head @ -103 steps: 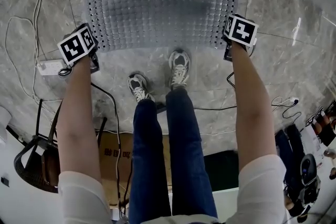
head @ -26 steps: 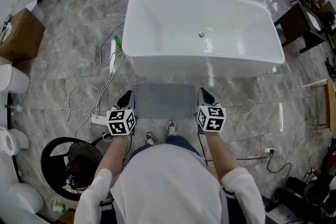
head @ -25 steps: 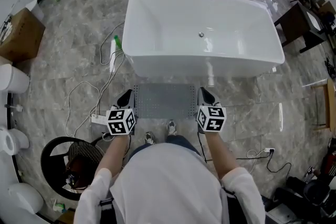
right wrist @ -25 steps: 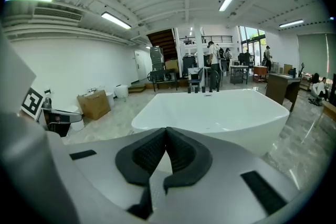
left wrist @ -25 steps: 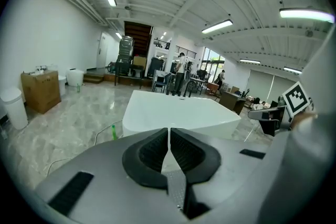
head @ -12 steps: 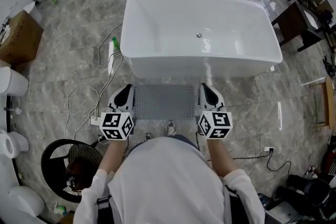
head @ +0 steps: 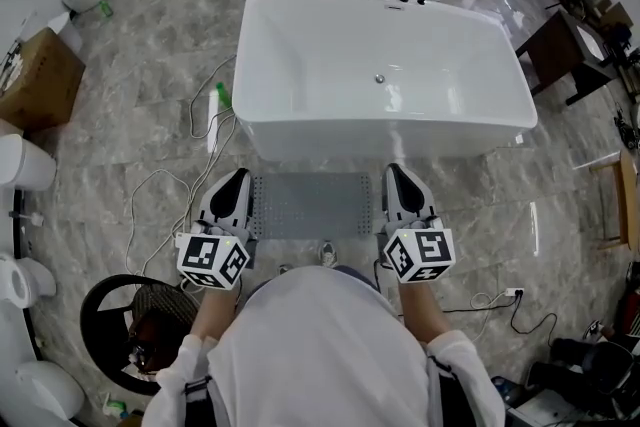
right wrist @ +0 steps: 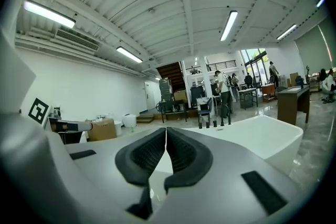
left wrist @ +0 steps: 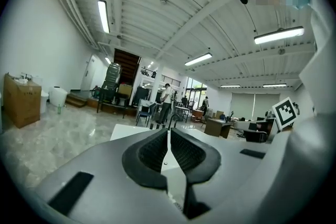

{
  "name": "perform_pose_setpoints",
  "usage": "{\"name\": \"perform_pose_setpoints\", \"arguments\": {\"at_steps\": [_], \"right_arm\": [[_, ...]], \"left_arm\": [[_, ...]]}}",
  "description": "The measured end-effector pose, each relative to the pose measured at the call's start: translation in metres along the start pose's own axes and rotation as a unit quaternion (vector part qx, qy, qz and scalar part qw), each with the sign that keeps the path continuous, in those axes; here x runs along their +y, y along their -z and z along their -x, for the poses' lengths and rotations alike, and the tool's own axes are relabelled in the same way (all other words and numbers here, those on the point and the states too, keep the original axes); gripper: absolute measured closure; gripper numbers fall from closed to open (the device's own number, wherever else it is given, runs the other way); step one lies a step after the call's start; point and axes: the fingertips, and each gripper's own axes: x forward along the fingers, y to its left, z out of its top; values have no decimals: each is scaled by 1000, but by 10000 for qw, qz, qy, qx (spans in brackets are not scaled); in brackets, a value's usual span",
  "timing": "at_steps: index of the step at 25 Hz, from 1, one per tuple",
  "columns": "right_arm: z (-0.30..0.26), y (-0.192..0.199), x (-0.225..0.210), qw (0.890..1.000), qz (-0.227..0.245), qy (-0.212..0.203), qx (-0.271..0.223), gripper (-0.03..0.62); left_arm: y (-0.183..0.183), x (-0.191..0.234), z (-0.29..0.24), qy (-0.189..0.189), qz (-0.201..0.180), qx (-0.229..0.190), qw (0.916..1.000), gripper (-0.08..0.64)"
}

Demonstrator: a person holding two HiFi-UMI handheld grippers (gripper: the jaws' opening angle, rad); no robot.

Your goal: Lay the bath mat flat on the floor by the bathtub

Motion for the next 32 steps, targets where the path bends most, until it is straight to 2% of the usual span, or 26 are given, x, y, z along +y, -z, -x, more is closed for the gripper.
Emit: {"name": "perform_pose_setpoints", "arguments": {"at_steps": [7,13,19,24,32], "right_arm": [[4,-33,14,9995,92,-117,-279,561],[17,-51,21,9988,129,-240,-410,562],[23,-42,11,9996,177,-49,-231,562],[28,-30,-1,9995,266,139,-37,563],[26,-27,-3,9996,245,123,61,563]], "left_arm": [[-28,3,7,35,-165,-205,9996,517],[-38,-6,15,140,-223,-208,9994,517],[-46,-6,19,114,-272,-249,9993,517],[-41,-8,21,91,-165,-208,9996,517],[-42,-9,20,58,-152,-163,9997,518]]}}
